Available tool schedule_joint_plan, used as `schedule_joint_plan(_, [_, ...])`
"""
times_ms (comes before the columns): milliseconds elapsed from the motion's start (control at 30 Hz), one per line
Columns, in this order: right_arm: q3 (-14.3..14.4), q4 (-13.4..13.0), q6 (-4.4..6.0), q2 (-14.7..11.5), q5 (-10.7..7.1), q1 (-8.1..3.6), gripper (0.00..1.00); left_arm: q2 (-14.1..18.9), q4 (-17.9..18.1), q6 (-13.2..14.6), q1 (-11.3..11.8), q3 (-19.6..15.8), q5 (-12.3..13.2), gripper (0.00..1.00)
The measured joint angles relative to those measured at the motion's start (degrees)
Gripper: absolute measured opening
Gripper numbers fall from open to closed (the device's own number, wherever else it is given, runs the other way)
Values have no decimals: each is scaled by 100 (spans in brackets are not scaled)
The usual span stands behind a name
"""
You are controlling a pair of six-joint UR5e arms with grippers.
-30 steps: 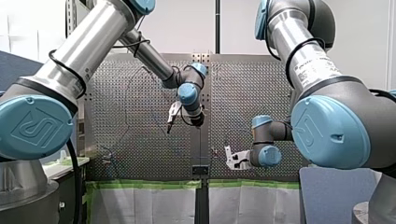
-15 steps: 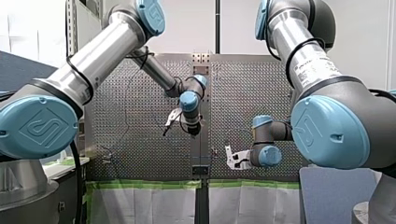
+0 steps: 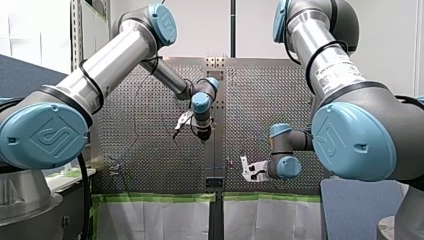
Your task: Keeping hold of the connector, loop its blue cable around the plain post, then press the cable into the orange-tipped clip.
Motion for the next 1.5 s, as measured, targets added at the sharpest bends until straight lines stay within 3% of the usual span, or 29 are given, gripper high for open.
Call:
schedule_joint_plan(167, [-1, 1, 0, 0, 0, 0, 0, -2, -282, -32, 72, 89, -1, 100])
schedule_joint_plan(533, [-3, 18, 0, 1, 13, 2, 0, -111, -901, -28, 113, -110, 2, 100])
schedule_joint_plan(933, [-1, 2, 0, 0, 26, 3, 0, -524, -1494, 75, 67, -69, 399, 100])
schedule_joint_plan(1267, [-5, 7, 0, -1, 26, 3, 0, -835, -2028, 15, 34, 258, 635, 100])
schedule_joint_plan(1500, [-5, 2, -7, 0, 26, 2, 0, -938, -1904, -184, 22, 507, 735, 100])
